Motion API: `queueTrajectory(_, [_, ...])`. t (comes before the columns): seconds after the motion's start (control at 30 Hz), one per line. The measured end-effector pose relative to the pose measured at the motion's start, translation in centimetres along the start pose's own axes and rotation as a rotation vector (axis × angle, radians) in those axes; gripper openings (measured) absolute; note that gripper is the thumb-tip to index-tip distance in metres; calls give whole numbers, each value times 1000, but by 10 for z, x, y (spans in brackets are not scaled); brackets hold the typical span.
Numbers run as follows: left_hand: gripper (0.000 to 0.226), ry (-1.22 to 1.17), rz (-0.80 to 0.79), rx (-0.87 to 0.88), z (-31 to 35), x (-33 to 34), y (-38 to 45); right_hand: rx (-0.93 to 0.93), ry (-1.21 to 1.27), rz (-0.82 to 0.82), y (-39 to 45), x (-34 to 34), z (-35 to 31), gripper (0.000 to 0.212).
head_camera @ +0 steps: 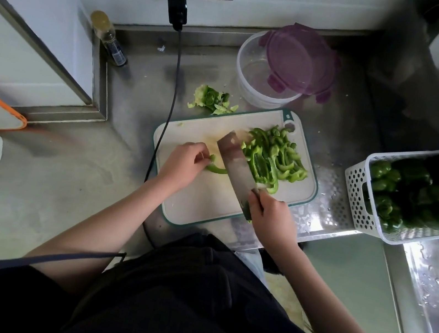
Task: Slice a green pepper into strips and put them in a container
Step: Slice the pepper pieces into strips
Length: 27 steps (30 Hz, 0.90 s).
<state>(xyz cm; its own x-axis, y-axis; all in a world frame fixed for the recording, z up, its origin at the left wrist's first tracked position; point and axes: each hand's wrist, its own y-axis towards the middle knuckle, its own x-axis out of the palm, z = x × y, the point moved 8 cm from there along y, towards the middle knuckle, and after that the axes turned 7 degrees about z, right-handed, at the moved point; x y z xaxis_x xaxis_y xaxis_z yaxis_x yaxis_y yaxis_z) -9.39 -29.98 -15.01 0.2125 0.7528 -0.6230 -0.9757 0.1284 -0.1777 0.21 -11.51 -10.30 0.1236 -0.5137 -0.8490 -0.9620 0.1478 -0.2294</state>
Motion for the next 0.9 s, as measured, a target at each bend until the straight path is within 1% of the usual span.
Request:
queueTrajectory(0.1, [5,-80,-18,-28,0,0,0,-48,-69,-14,-1,-11,4,29])
queueTrajectory(0.17, [6,-114,-19,-31,3,0,-1,-34,-77,9,2,-23,5,28])
queueTrajectory(0.3, [10,-134,-31,-38,4,0,-6,18,10,37,7,-33,-1,41])
queueTrajectory(0.47, [14,-191,-17,-89,-2,0,-12,-29,84,4,10,-12,-25,43])
queueTrajectory(0.6, [17,-212,1,-113,-6,-1,-11,-49,40,-15,12,3,-37,42])
queueTrajectory(0.73, [25,-208,32,-149,-12,-5,-13,-55,11,-44,14,11,-41,32])
queueTrajectory(0.83, [27,-249,49,-183,-19,-7,-16,-55,16,-27,15,15,-41,33])
queueTrajectory(0.9, [26,-268,98,-195,-21,-10,-18,-57,6,-18,15,17,-40,35])
